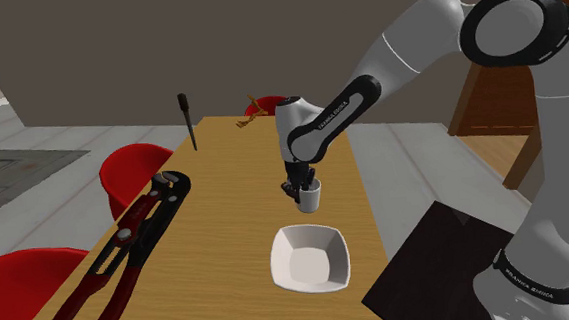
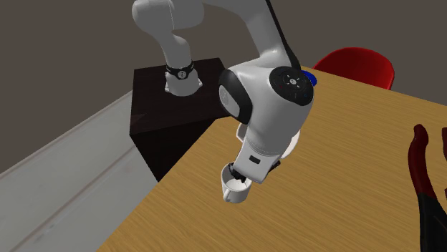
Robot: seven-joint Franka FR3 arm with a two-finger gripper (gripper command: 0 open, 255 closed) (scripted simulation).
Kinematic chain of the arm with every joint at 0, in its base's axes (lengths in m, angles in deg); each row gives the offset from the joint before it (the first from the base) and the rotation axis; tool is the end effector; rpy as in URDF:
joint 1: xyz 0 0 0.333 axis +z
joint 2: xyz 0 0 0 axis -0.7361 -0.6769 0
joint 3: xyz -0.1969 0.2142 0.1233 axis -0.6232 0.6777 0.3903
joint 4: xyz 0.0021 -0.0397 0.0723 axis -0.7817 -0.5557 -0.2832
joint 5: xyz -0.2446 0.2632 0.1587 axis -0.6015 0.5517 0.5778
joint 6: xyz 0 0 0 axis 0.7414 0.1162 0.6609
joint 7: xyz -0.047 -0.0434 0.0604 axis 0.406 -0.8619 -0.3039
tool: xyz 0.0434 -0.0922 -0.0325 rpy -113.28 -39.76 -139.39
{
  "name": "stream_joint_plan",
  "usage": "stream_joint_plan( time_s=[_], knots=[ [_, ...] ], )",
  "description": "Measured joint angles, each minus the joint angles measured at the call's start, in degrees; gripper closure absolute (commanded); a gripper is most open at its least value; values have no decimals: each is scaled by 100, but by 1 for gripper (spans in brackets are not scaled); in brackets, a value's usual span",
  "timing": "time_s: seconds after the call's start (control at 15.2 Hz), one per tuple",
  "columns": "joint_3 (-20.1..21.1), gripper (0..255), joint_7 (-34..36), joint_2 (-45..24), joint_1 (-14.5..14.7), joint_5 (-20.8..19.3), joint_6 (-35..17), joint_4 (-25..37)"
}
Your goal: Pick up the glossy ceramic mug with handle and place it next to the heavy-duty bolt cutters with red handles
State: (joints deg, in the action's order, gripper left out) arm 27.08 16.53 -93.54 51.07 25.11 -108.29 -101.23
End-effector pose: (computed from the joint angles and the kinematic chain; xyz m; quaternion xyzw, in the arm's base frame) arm 0.5846 0.1291 0.2214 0.9986 -0.0170 -0.0417 0.0281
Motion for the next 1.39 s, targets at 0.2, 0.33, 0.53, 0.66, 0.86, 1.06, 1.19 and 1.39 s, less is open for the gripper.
stream_joint_plan(
  time_s=[0.2,0.33,0.53,0.66,0.86,1.06,1.19,1.39],
  knots=[
    [0,255,0,0,0,0,0,0],
    [0,255,0,0,0,0,0,0],
    [0,255,0,0,0,0,-1,0],
    [11,255,-16,67,-8,19,78,11],
    [32,255,-49,222,-29,58,212,-8],
    [59,255,-74,391,-38,105,402,18],
    [71,255,-108,498,-55,136,535,48],
    [91,255,-134,628,-62,176,729,114]
  ],
)
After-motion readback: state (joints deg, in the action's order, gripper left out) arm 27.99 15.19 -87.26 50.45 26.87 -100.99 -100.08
